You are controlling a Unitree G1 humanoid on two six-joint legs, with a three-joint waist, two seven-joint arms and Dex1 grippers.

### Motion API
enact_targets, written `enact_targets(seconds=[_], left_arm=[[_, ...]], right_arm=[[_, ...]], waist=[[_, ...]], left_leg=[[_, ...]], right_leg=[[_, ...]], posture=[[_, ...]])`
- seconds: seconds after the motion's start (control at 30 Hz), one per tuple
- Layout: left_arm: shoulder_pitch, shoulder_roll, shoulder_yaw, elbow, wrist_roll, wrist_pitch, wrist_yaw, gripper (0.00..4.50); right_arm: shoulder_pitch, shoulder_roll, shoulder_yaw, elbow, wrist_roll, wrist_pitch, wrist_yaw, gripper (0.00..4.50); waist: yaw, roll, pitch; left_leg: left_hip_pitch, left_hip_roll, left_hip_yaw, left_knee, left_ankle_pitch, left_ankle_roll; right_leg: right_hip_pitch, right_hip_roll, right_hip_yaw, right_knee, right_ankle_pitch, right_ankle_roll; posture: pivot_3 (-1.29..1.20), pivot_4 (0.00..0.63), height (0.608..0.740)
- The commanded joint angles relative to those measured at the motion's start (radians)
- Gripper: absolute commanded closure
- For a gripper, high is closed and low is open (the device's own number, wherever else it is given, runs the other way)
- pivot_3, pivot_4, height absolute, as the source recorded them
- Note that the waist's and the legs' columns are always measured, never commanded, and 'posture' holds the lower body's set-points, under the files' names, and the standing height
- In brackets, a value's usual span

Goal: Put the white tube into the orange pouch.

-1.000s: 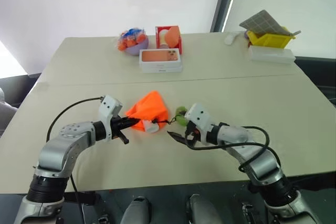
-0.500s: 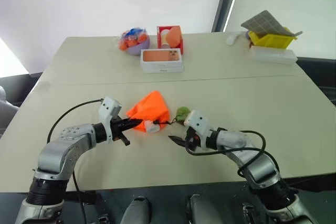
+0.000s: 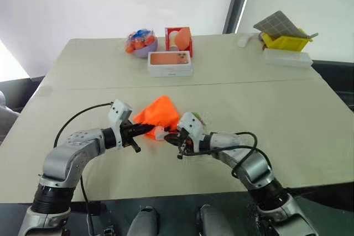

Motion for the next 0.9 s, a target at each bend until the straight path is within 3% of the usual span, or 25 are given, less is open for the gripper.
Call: enact_targets(seconds=[0.03, 0.27, 0.47, 0.63, 0.73, 0.83, 0.9], left_arm=[[-0.007, 0.005, 0.019, -0.055, -0.028, 0.004, 0.005, 4.5], [0.019, 0.01, 0.014, -0.068, -0.029, 0.004, 0.015, 4.5], [0.075, 0.052, -0.029, -0.058, 0.032, -0.038, -0.001, 4.5], [0.093, 0.044, -0.059, -0.046, 0.059, -0.074, -0.009, 4.5], [0.093, 0.031, -0.063, -0.036, 0.06, -0.095, -0.015, 4.5], [0.09, 0.012, -0.059, -0.027, 0.063, -0.126, -0.016, 3.7], [0.077, -0.01, -0.044, -0.017, 0.075, -0.148, 0.017, 2.73]], right_arm=[[-0.037, 0.049, -0.003, 0.041, -0.045, -0.053, -0.067, 4.46], [-0.012, 0.045, -0.03, 0.009, -0.063, -0.079, -0.093, 4.46], [0.095, -0.124, -0.094, -0.145, -0.006, -0.079, 0.019, 4.46], [0.124, -0.201, -0.149, -0.181, -0.016, -0.096, 0.021, 2.19], [0.117, -0.211, -0.156, -0.146, -0.042, -0.114, 0.01, 2.19], [0.09, -0.206, -0.136, -0.068, -0.099, -0.144, -0.025, 2.14], [0.077, -0.191, -0.129, -0.03, -0.114, -0.163, -0.036, 2.14]], waist=[[-0.001, 0.0, 0.0], [-0.001, 0.0, 0.0], [0.002, 0.0, 0.0], [-0.002, 0.0, 0.0], [0.001, 0.0, 0.0], [0.002, 0.0, 0.0], [0.003, 0.0, 0.0]], left_leg=[[0.0, 0.0, 0.0, 0.0, 0.0, 0.0], [0.0, 0.0, 0.0, 0.0, 0.0, 0.0], [0.0, 0.0, 0.0, 0.0, 0.0, 0.0], [0.0, 0.0, 0.0, 0.0, 0.0, 0.0], [0.0, 0.0, 0.0, 0.0, 0.0, 0.0], [0.0, 0.0, 0.0, 0.0, 0.0, 0.0], [0.0, 0.0, 0.001, 0.0, 0.0, 0.0]], right_leg=[[0.0, 0.0, 0.0, 0.0, 0.0, 0.0], [0.0, 0.0, 0.0, 0.001, -0.001, 0.002], [0.0, 0.0, 0.0, 0.0, -0.001, 0.002], [0.0, 0.0, 0.0, 0.0, -0.002, 0.003], [0.0, 0.0, 0.0, 0.0, -0.002, 0.003], [0.0, 0.0, 0.0, -0.001, -0.002, 0.003], [0.0, -0.001, 0.0, -0.002, -0.002, 0.002]], posture=[[0.0, 0.15, 0.74], [0.0, 0.15, 0.74], [0.0, 0.15, 0.74], [0.0, 0.15, 0.74], [0.0, 0.15, 0.74], [0.0, 0.15, 0.74], [0.0, 0.15, 0.74]])
